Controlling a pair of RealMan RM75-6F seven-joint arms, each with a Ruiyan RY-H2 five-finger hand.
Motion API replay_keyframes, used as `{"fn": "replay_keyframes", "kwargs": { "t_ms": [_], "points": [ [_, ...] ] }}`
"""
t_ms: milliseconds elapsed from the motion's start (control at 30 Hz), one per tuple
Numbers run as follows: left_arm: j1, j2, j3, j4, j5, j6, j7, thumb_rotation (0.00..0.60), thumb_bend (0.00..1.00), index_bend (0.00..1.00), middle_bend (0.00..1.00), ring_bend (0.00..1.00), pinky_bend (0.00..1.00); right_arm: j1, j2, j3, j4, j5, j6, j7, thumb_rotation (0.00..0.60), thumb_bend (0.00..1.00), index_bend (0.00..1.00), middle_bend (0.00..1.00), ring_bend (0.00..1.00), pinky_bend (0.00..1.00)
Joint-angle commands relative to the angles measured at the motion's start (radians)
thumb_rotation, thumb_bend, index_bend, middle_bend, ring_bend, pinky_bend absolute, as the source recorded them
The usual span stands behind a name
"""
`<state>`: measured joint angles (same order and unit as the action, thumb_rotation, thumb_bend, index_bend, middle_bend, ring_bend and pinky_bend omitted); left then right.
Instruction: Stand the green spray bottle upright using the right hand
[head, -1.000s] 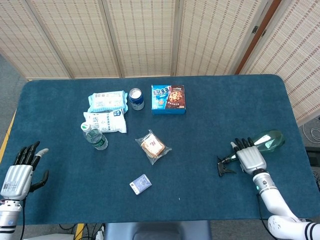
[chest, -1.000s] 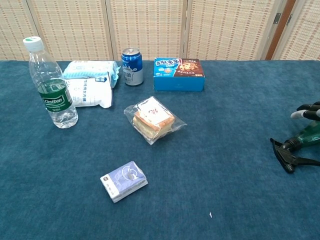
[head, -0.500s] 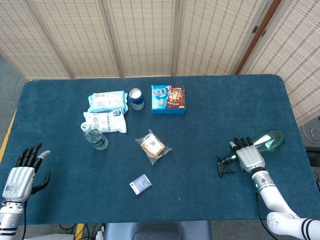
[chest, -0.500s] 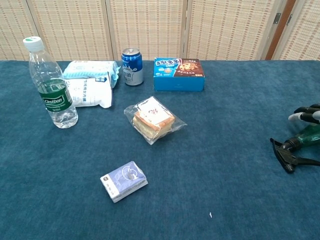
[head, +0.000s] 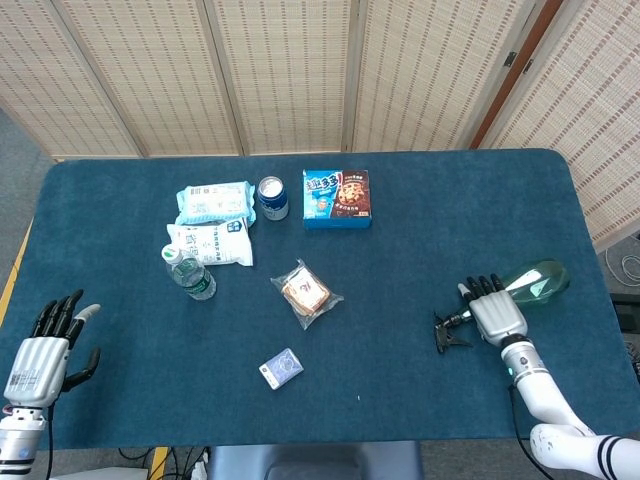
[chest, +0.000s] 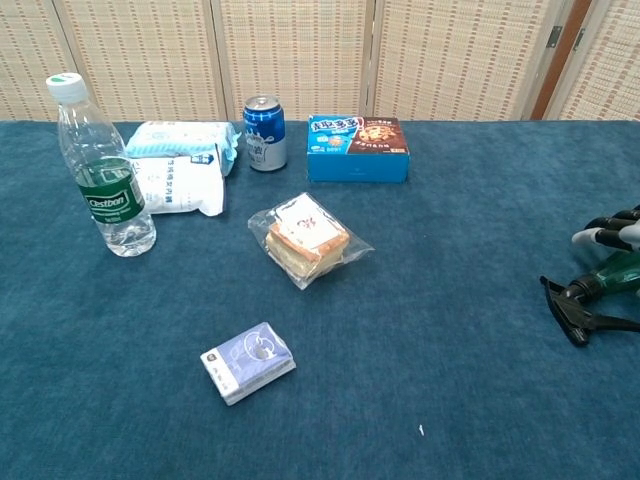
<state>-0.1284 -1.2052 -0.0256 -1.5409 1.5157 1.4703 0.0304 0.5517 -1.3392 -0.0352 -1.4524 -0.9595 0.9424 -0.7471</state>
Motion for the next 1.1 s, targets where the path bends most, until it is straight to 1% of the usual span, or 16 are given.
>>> {"fn": "replay_keyframes", "kwargs": {
  "t_ms": [33,233,333,400,500,567,767,1100],
  "points": [
    [-0.001,-0.001,-0.001,0.0,0.0,-0.002,0.0,0.6,0.44,0.15,0.0,0.0,0.0,0.0,-0.001,-0.002,0.004,-0.001,-0.001,0.003,0.6,0.39,0.0,0.08,0.0,0.05],
    [-0.005,-0.004,-0.003,-0.001,-0.002,-0.008,0.005,0.6,0.44,0.15,0.0,0.0,0.0,-0.001,-0.003,-0.005,0.013,-0.006,0.0,0.013,0.6,0.39,0.0,0.11,0.0,0.08],
    [-0.006,-0.006,-0.004,-0.001,-0.002,-0.01,0.007,0.6,0.44,0.15,0.0,0.0,0.0,-0.003,-0.007,-0.007,0.021,-0.009,0.004,0.016,0.6,0.4,0.0,0.14,0.0,0.09],
    [-0.006,-0.007,-0.004,0.0,-0.003,-0.012,0.007,0.6,0.44,0.15,0.0,0.0,0.0,-0.004,-0.01,-0.007,0.027,-0.013,0.007,0.021,0.6,0.4,0.02,0.17,0.01,0.11],
    [-0.006,-0.009,-0.004,0.002,-0.003,-0.013,0.006,0.6,0.44,0.15,0.0,0.0,0.0,-0.006,-0.015,-0.008,0.034,-0.018,0.008,0.025,0.6,0.41,0.07,0.22,0.05,0.13],
    [-0.007,-0.01,-0.003,0.004,-0.002,-0.013,0.007,0.6,0.44,0.15,0.0,0.0,0.0,-0.007,-0.019,-0.008,0.039,-0.022,0.01,0.027,0.6,0.41,0.09,0.24,0.07,0.15],
    [-0.005,-0.012,-0.003,0.01,-0.003,-0.012,0.0,0.6,0.44,0.15,0.0,0.0,0.0,-0.008,-0.029,-0.007,0.05,-0.038,0.015,0.033,0.6,0.41,0.13,0.28,0.1,0.19],
    [-0.004,-0.014,-0.003,0.023,-0.006,-0.017,-0.016,0.6,0.44,0.15,0.0,0.0,0.0,-0.008,-0.032,-0.003,0.044,-0.059,0.026,0.037,0.6,0.41,0.18,0.33,0.14,0.23]
  ]
}}
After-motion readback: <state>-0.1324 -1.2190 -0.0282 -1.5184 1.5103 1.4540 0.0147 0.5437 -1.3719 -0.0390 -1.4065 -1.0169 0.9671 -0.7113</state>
